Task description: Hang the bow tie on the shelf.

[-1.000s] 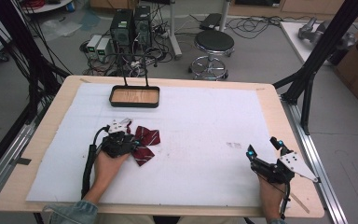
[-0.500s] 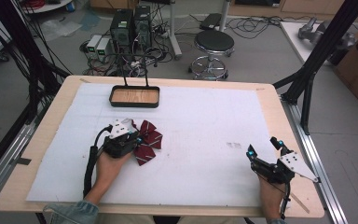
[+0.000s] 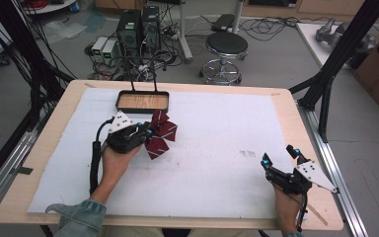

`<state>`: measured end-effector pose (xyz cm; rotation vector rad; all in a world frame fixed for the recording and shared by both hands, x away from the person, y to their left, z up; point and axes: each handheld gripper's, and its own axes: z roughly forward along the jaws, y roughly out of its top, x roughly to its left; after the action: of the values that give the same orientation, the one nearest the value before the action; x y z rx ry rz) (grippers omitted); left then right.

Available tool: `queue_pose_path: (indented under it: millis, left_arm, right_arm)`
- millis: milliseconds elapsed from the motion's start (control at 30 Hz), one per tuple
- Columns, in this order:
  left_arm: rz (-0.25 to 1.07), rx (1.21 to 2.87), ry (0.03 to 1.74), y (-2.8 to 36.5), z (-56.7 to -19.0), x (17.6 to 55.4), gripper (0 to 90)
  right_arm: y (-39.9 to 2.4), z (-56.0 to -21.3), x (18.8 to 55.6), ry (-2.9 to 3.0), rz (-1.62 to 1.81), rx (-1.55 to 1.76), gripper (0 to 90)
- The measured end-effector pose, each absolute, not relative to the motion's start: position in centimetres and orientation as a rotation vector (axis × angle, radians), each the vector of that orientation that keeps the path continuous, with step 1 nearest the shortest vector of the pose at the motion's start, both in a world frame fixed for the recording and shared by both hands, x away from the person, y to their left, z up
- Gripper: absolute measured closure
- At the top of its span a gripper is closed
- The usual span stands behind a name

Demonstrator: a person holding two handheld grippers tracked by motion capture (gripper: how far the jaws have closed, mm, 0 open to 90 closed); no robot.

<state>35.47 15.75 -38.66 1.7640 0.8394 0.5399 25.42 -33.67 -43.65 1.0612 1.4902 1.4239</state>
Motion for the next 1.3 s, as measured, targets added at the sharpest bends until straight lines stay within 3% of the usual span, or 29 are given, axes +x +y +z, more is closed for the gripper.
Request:
queue_pose_path:
  millis: [533, 1300]
  left_arm:
    - [0.525, 1.749, 0.722, 13.6, -34.1, 38.6, 74.9]
    - [0.541, 1.75, 0.66, 10.1, -28.1, 46.9, 74.9]
  right_arm:
    - [-33.7, -43.7, 25.5, 1.494, 1.425, 1.065, 11.2]
    - [-33.8, -43.7, 25.5, 1.494, 1.436, 1.07, 11.2]
